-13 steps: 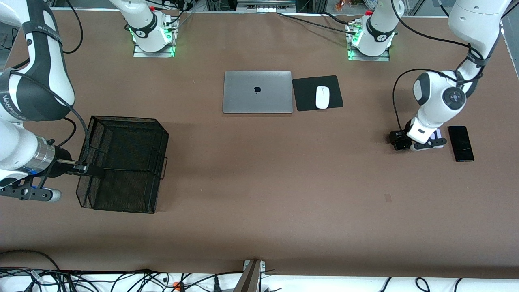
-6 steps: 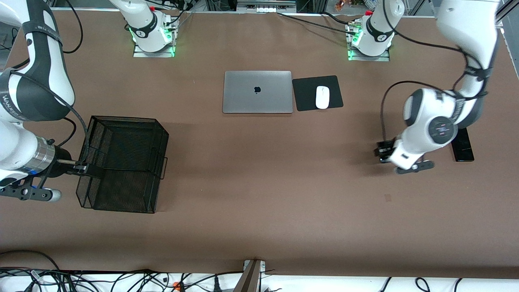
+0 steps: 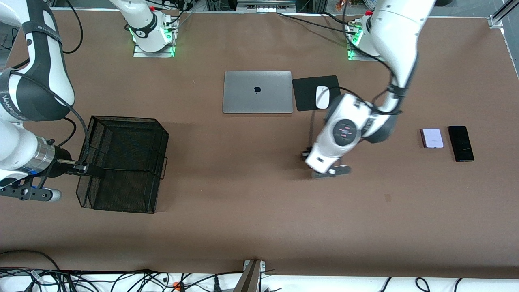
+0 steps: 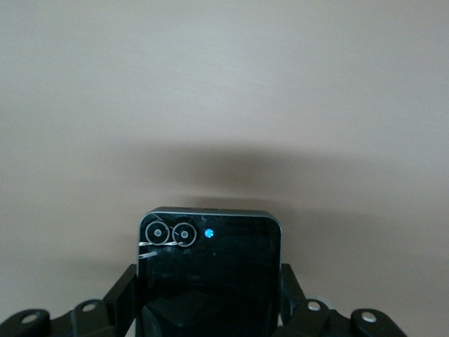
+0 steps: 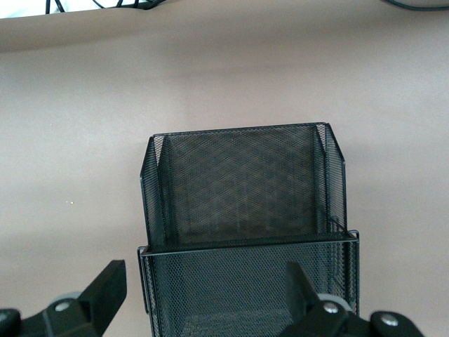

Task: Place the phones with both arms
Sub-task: 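Carry the flip phone beside the laptop and release it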

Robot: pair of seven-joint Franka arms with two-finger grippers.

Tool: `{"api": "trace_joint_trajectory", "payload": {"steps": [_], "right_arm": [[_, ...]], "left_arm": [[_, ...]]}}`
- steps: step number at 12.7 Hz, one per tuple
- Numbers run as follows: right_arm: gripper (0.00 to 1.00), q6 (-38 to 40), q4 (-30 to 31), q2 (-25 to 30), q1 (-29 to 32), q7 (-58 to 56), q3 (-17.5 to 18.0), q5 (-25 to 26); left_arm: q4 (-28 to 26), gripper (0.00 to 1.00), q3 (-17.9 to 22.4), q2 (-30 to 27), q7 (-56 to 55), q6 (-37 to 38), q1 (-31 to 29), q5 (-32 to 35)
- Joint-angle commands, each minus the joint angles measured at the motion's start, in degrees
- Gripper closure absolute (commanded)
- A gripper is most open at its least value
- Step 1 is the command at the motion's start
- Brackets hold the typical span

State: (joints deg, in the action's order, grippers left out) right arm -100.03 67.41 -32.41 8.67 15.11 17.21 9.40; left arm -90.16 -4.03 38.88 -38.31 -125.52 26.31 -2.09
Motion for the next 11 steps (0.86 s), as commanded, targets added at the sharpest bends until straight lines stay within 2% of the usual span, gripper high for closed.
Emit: {"api": "trace_joint_trajectory", "payload": {"steps": [1, 3, 5, 9, 10, 11], "right_arm": [[0.00, -0.2, 2.0, 1.8, 0.6, -0.3, 0.2, -1.1], [0.00, -0.2, 2.0, 1.8, 0.6, -0.3, 0.2, -1.1], [0.00, -0.2, 2.0, 1.8, 0.6, -0.3, 0.2, -1.1], [0.00, -0.2, 2.0, 1.8, 0.6, -0.3, 0.2, -1.1], [0.00, -0.2, 2.0, 1.9, 0.6, -0.3, 0.2, -1.1], [0.00, -0.2, 2.0, 1.8, 0.6, -0.3, 0.2, -1.1]], "left_arm": [[14.0, 1.00, 1.1, 9.5, -4.8, 2.0, 7.0, -1.3], [25.5, 1.00, 1.4, 17.6, -9.6, 1.9, 11.7, -1.2], [32.4, 1.00, 2.0, 22.2, -13.2, 1.3, 15.3, -1.1], [32.4, 1.00, 2.4, 23.7, -17.3, -2.5, 17.4, -0.7], [32.3, 0.82, 2.5, 23.9, -17.7, -2.5, 17.5, -0.6], [32.2, 0.32, 2.5, 23.9, -17.7, -2.5, 17.5, -0.6]]}}
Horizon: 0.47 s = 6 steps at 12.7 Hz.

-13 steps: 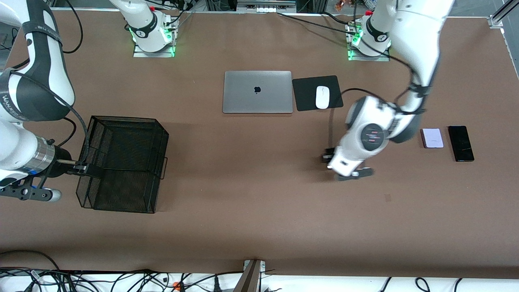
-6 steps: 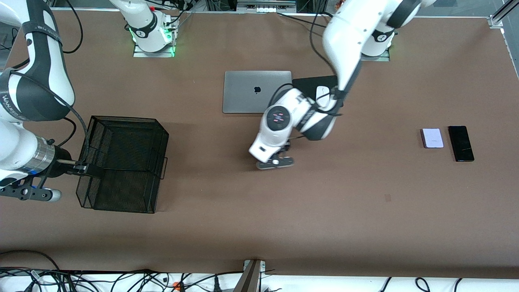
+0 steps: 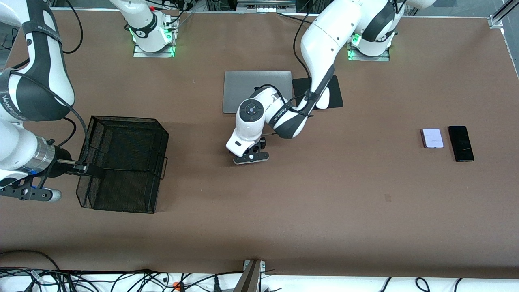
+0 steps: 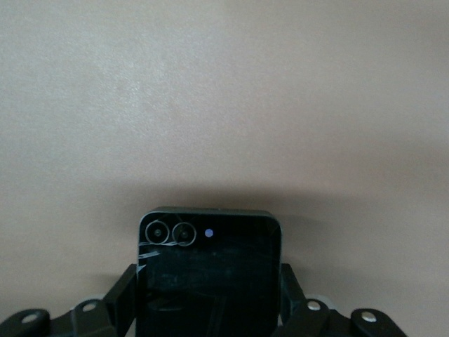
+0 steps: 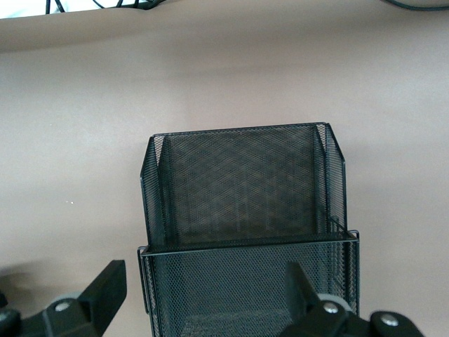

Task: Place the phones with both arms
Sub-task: 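Carry the flip phone beside the laptop and release it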

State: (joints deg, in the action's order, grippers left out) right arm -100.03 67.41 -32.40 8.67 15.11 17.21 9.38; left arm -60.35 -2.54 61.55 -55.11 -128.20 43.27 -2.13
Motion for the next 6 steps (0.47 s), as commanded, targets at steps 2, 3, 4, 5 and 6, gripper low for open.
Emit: {"api": "trace_joint_trajectory", "payload": {"steps": [2, 3, 4, 5, 6], "right_arm": [[0.00, -0.2, 2.0, 1.8, 0.6, -0.3, 0.2, -1.0], [0.00, -0.2, 2.0, 1.8, 0.6, -0.3, 0.2, -1.0], [0.00, -0.2, 2.0, 1.8, 0.6, -0.3, 0.2, -1.0], [0.00, -0.2, 2.0, 1.8, 0.6, -0.3, 0.2, -1.0], [0.00, -0.2, 2.0, 1.8, 0.6, -0.3, 0.2, -1.0]], "left_arm": [[2.3, 0.00, 1.7, 1.2, -1.0, 0.2, 0.7, -0.3], [2.3, 0.00, 2.7, 0.9, -1.1, 0.3, 1.4, -0.2], [2.4, 0.00, 3.8, 0.3, -1.0, 1.3, 1.5, -0.4], [2.6, 0.00, 4.2, -1.1, -0.9, 4.1, 1.0, -0.4], [2.7, 0.00, 4.3, -2.4, -0.2, 8.5, 0.2, -0.3]]}}
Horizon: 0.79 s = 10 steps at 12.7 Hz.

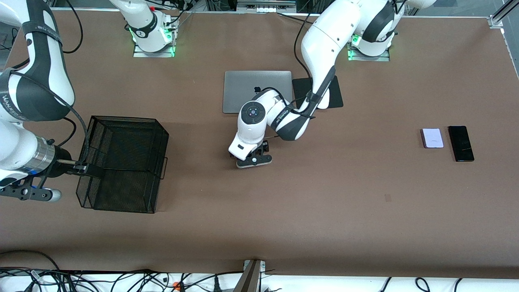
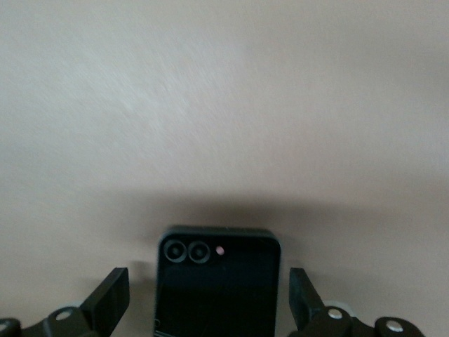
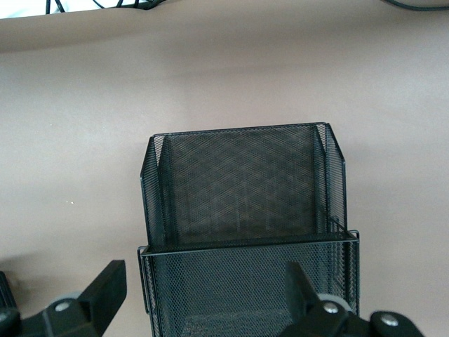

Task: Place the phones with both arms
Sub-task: 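Carry the flip phone beside the laptop and release it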

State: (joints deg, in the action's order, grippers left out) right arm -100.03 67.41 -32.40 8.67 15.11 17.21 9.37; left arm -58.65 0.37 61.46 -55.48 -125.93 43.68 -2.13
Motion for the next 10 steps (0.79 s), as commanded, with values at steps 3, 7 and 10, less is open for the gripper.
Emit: {"api": "trace_joint_trajectory", "payload": {"steps": [3, 7, 10], "right_arm": [[0.00, -0.2, 2.0, 1.9, 0.6, -0.2, 0.2, -1.0], [0.00, 0.2, 1.9, 2.3, 0.1, 0.0, 1.7, -1.1], [0.00, -1.0, 1.9, 0.5, -5.7, 11.9, 5.9, -1.0]], "left_arm": [[-0.6, 0.00, 1.5, -7.4, 7.5, 17.2, -4.5, -0.2], [-10.5, 0.00, 2.1, -14.9, 20.2, 28.4, -10.8, 2.2], [-21.4, 0.00, 2.1, -20.3, 28.4, 28.6, -16.4, 9.9]]}}
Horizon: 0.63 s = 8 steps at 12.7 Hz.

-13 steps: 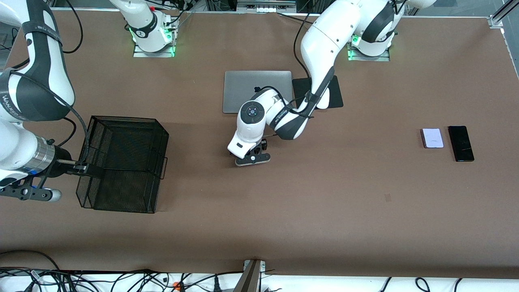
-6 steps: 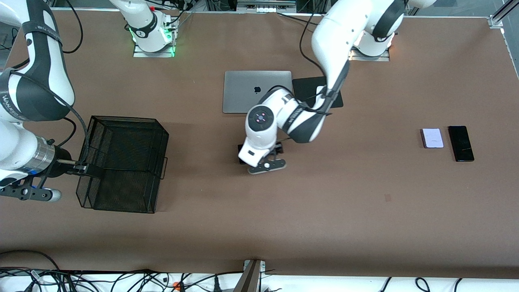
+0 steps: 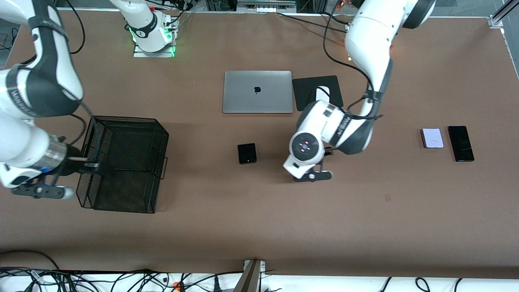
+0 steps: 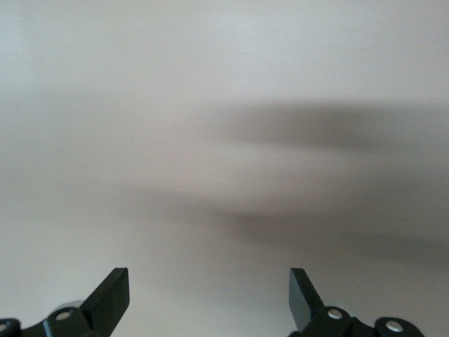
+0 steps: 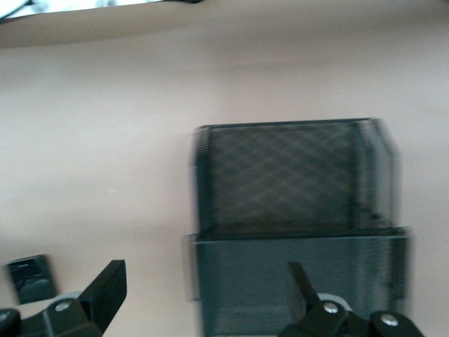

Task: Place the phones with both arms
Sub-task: 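Grasp the flip phone with the right gripper while the left gripper reaches the white phone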

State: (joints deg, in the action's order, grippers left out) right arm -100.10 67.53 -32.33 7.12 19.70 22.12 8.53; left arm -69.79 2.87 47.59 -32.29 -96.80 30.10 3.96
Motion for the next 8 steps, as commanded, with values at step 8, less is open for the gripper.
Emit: {"api": "trace_joint_trajectory", "payload": {"steps": [8], "right_arm": [[0.00, -14.2, 1.6, -13.4, -25.4, 21.7, 0.7, 0.3]], "left_arm": [[-37.6, 0.00, -0.5, -24.4, 29.7, -17.9, -24.4, 12.8]]}}
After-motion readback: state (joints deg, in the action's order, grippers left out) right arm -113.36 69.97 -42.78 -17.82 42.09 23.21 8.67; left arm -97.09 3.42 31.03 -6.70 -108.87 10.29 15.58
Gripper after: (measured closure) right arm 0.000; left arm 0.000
